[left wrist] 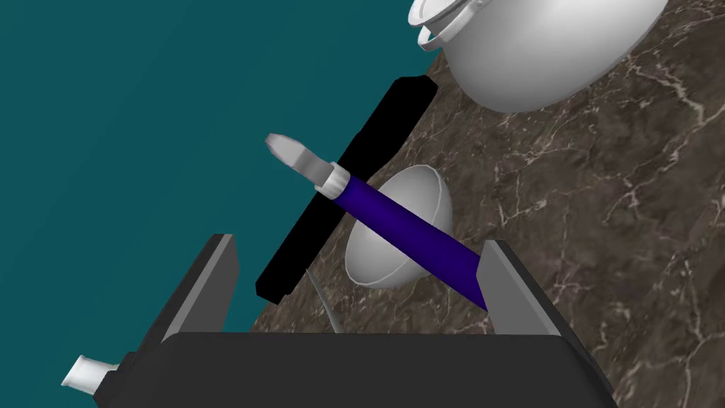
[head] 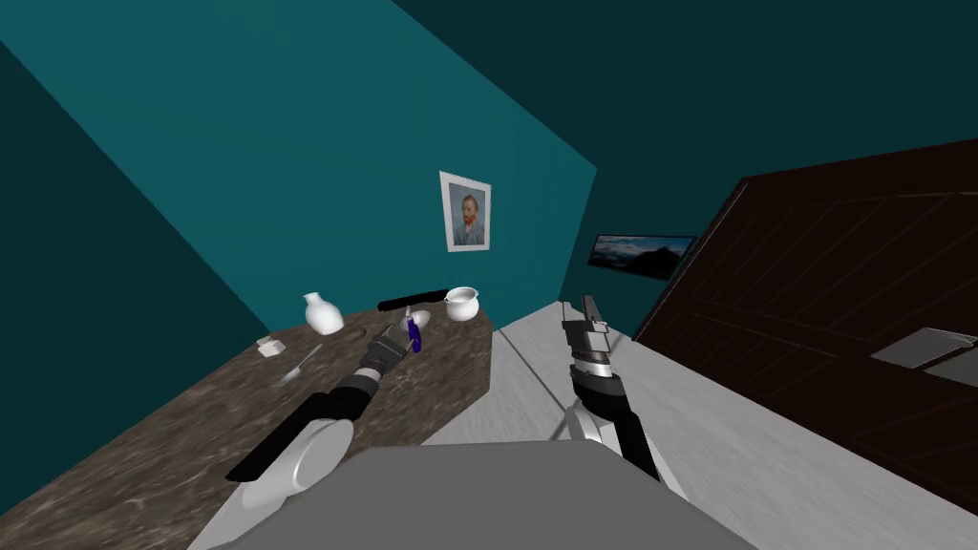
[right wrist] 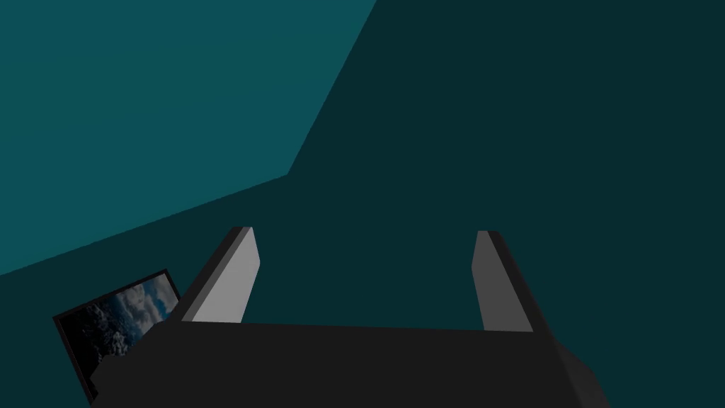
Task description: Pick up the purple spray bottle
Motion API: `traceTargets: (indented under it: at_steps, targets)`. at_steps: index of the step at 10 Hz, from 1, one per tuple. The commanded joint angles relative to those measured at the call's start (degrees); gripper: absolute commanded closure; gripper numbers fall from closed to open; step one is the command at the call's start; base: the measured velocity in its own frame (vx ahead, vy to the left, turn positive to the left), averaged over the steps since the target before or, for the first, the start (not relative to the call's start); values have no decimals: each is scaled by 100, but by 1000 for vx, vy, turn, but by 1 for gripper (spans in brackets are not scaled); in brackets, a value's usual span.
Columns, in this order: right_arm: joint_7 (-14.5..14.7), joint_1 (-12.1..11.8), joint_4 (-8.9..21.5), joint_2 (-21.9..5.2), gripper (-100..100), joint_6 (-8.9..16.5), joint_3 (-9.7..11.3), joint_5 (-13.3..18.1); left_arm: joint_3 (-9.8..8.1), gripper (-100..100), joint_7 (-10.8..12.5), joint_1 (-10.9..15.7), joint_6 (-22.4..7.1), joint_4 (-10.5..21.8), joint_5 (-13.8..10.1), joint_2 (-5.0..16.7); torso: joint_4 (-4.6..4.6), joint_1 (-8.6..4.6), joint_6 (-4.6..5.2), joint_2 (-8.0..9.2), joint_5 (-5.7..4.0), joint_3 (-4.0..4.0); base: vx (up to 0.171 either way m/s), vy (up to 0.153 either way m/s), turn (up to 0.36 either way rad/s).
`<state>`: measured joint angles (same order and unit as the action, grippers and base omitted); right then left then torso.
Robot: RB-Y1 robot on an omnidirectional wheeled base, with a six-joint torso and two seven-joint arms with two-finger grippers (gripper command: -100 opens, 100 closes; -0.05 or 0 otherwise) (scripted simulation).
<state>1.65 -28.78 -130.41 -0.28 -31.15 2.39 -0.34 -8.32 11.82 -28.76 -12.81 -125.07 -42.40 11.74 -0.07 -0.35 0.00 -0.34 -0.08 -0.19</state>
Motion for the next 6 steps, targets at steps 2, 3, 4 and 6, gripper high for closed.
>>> traceTargets:
  at_steps: [2, 3, 4, 6]
  targets:
    - [0, 1, 0, 0, 0, 0, 0, 0, -144, -100, 201, -2, -342, 157, -426, 14, 0, 4, 5, 1, 0, 0, 63, -87, 144]
    - [0, 0, 0, 0, 0, 0, 0, 0, -144, -100, 201, -2, -342, 157, -498, 14, -1, 5, 2, -3, 1, -2, 53, -60, 124]
    - [0, 1, 0, 0, 0, 0, 0, 0, -258, -100, 317, 7, -550, 227, -720, -12, 0, 15, 4, 1, 2, 0, 57, -61, 244]
    - [0, 0, 0, 0, 0, 0, 0, 0, -378, -100, 430, 17, -748, 296, -995, -40, -3, -4, 1, -14, -1, -8, 94, -111, 209]
